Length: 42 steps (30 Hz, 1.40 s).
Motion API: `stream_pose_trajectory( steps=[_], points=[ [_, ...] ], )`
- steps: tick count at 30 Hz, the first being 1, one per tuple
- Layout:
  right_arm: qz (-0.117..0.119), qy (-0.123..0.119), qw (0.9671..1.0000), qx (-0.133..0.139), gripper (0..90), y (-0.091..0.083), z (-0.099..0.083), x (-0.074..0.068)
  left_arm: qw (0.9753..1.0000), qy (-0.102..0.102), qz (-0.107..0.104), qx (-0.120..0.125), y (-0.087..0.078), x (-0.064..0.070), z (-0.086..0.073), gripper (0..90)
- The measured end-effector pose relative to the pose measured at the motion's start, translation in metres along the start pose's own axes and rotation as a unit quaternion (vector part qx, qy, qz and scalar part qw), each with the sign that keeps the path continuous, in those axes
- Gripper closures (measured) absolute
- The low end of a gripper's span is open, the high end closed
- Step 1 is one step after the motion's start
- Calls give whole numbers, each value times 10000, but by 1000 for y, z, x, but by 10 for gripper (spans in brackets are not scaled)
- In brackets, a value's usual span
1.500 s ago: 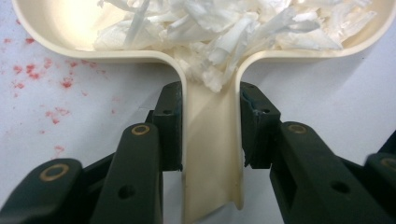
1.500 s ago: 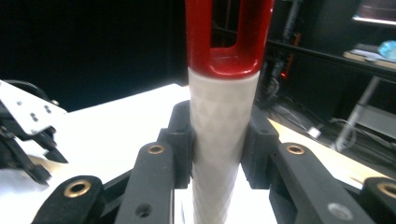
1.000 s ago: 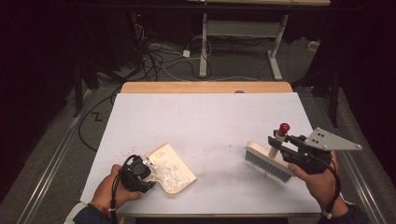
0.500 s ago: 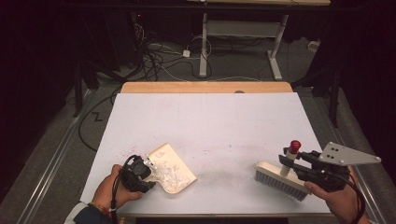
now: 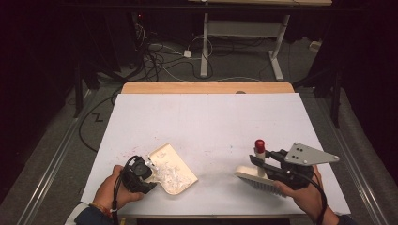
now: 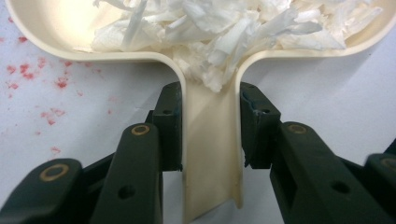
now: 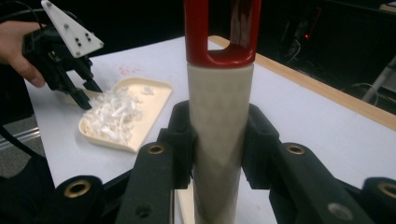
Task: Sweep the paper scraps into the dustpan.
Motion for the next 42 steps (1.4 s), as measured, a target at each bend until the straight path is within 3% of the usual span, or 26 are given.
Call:
stream_pose_trajectory(
  steps=[13, 19, 24, 32, 38, 42],
  points=[
    [435, 209, 9983, 318, 696, 66, 29, -46, 10000, -14, -23, 0, 0, 0, 0, 632],
    [509, 240, 9974, 448, 697, 85, 45, -56, 10000, -10, -37, 29, -1, 0, 0, 632],
    [489, 326, 9964, 606, 697, 88, 57, -51, 10000, -14, -54, 56, -1, -1, -1, 632],
    [473, 351, 9967, 549, 697, 90, 66, -36, 9999, -61, -52, 101, -5, -2, -3, 632],
    [319, 181, 9983, 461, 697, 74, 62, -22, 10000, -52, -14, 74, -6, 0, -6, 633],
    [119, 101, 9992, 358, 696, 54, 53, -2, 10000, -35, -5, 49, -6, 0, -6, 632]
  ],
)
Point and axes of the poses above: each handheld gripper's, and its own axes: y roughly forward along the jaws, z roughly out of its top, x roughly to its right, the point moved 10 cm from there along y, roughly forward along the jaws, and after that the axes turned 10 degrees about -z, right-handed, at the moved point
